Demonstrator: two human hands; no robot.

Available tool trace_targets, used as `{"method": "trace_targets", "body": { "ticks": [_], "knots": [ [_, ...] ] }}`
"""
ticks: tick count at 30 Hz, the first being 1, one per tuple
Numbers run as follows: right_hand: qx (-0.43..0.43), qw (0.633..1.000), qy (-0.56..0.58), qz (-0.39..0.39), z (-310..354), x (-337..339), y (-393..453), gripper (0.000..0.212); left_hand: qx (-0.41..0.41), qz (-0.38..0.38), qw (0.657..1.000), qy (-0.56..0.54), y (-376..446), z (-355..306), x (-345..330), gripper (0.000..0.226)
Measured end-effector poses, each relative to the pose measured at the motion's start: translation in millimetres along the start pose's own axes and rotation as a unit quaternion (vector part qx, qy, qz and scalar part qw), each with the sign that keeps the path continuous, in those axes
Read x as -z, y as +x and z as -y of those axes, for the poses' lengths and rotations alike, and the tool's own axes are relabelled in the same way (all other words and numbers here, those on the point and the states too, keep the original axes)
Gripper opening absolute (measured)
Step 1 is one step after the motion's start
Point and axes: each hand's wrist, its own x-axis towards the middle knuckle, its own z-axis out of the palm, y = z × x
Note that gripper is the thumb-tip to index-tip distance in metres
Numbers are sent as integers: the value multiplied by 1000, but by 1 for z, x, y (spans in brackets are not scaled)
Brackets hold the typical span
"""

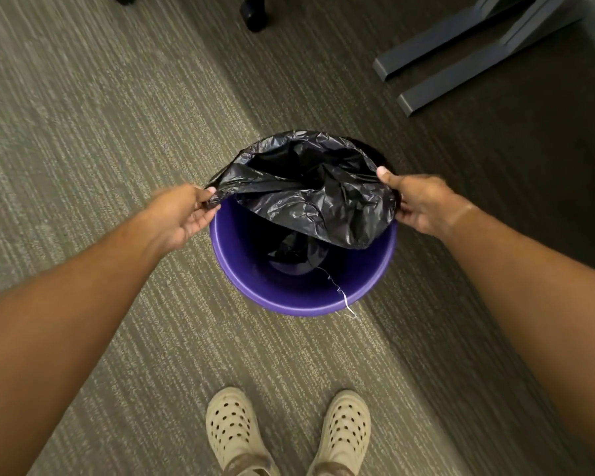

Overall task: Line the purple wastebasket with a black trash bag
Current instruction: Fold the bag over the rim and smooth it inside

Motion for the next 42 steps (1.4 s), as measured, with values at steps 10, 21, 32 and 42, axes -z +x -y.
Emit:
{"method": "trace_targets", "body": {
  "ticks": [10, 21, 32, 42],
  "knots": [
    [-113, 952, 285, 5, -45, 10, -23, 10, 1, -62, 983, -175, -13, 14, -10, 24],
    [-54, 983, 81, 153, -61, 29, -29, 74, -86, -138, 986, 42, -11, 21, -1, 26],
    [2, 991, 108, 84, -93, 18, -43, 25, -85, -25, 993, 72, -23, 52, 5, 58],
    [-23, 980, 187, -57, -111, 6, -58, 8, -52, -54, 992, -101, -37, 78, 1, 42]
  ]
}}
